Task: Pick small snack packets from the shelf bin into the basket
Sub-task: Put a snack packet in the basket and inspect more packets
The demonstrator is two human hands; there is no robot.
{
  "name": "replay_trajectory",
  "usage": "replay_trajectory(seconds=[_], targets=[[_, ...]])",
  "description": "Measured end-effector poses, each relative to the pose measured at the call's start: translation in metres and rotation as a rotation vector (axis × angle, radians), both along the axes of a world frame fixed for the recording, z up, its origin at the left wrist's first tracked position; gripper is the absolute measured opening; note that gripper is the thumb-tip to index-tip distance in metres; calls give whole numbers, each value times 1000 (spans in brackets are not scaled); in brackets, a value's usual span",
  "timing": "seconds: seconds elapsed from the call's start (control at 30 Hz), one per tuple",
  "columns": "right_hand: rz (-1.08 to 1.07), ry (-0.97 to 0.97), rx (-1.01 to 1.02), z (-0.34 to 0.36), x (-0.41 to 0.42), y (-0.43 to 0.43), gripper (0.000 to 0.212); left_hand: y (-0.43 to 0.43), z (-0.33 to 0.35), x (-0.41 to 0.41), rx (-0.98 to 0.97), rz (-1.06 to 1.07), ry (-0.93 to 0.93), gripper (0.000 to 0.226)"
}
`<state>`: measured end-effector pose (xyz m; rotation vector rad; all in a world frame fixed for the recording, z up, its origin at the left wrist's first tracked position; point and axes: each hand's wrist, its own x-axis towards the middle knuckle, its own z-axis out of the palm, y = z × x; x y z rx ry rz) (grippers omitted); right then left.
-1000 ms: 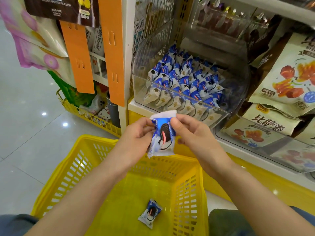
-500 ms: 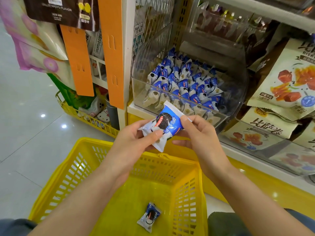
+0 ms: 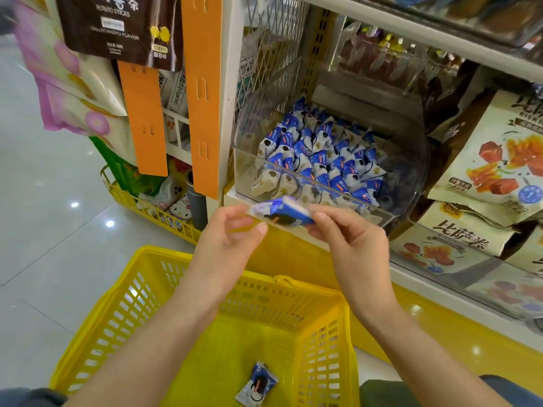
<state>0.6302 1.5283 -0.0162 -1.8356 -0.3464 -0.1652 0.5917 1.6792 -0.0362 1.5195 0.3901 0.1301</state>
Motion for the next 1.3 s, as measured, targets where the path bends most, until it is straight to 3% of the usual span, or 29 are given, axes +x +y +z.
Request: replay_trajectory(seconds=[0.1,0.23,0.3,0.4,0.5,0.57,0.63,0.73,0.8,0.9,1.17,1.3], targets=[[55,-315,-186,-3,-3,-1,21,-1,5,1,-386,-71,126,26],[209,-481,-368,-10,-9,2,17,0,10,2,-531,-81,45,35],[193,-549,-406,-10,-11,4,19,-1,10,2,-455,-40,15,31],[111,-482,-302,-5,-11,6,18,-3,13,0,-207,17,-23,30],[53,-346,-194,1,-10,8,13,-3,13,-4,-35,-50,-6,79],[34,-285,-160,5,-7,12,11,0,13,-4,-37,-73,-12,94],[29,-224,-132,10,-4,17,13,2,16,-4,-1,-126,-59,78],[55,-140,-98,20,5,30,11,7,18,1,98,-170,-92,31],[116,-89,-76,30,19,38,9,13,18,7,73,-137,-85,20],[109,-93,-178,43,60,51,12,26,17,19,-19,-75,-100,20],[11,8,-766,33,188,88,32,48,7,39,-133,8,-72,22],[14,37,-872,26,205,93,32,54,3,45,-151,13,-34,22]])
